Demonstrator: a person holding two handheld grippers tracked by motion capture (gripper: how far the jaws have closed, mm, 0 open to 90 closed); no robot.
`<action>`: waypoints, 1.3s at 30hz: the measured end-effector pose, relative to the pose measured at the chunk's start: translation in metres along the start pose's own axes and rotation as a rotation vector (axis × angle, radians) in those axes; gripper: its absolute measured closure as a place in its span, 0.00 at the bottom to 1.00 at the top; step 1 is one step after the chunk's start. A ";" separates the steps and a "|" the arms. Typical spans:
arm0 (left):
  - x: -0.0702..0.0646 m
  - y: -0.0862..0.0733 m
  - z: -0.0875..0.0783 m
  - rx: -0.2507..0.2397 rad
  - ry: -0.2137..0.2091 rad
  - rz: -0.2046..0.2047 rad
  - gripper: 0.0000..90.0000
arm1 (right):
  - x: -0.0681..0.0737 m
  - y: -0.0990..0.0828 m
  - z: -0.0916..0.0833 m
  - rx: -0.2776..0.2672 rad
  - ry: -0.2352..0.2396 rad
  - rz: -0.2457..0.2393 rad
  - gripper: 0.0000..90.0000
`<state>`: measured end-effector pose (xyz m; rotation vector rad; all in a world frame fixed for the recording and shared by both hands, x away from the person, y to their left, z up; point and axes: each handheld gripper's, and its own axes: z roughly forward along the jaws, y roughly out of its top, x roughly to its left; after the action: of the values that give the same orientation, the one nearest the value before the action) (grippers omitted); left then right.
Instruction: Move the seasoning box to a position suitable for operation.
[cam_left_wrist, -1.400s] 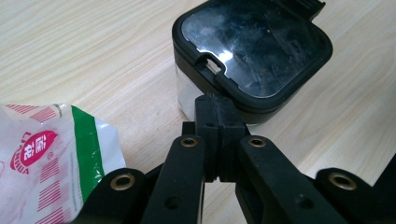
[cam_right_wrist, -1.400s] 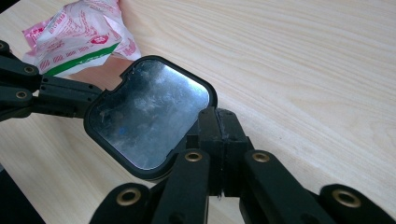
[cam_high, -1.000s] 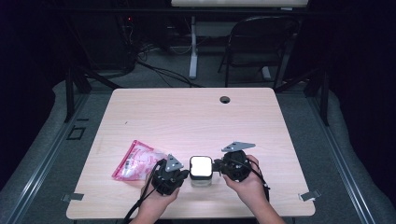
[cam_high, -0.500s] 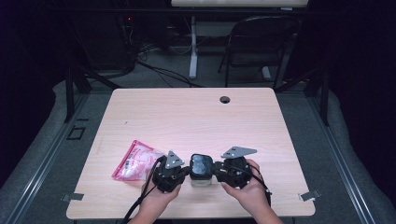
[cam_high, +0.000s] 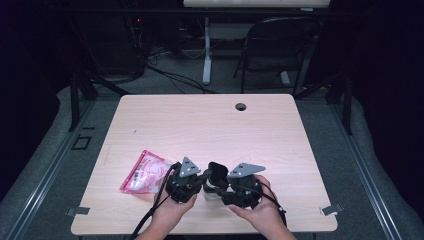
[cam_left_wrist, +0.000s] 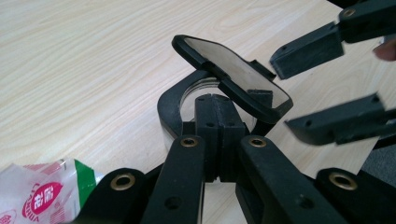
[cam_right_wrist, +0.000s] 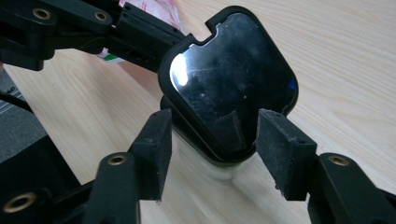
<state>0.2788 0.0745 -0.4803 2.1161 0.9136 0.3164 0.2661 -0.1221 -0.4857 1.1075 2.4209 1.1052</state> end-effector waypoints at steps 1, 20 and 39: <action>-0.001 0.001 0.000 0.002 -0.001 0.001 1.00 | 0.001 0.000 0.001 -0.005 -0.007 -0.004 0.50; -0.001 -0.012 0.021 0.039 0.010 -0.002 0.99 | -0.001 0.001 0.002 -0.030 -0.031 0.012 0.56; -0.005 -0.013 0.025 0.060 0.005 0.022 1.00 | -0.019 -0.014 -0.029 -0.088 -0.053 0.081 0.89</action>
<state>0.2809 0.0621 -0.5054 2.1821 0.9140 0.3095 0.2568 -0.1569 -0.4781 1.1997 2.2827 1.1791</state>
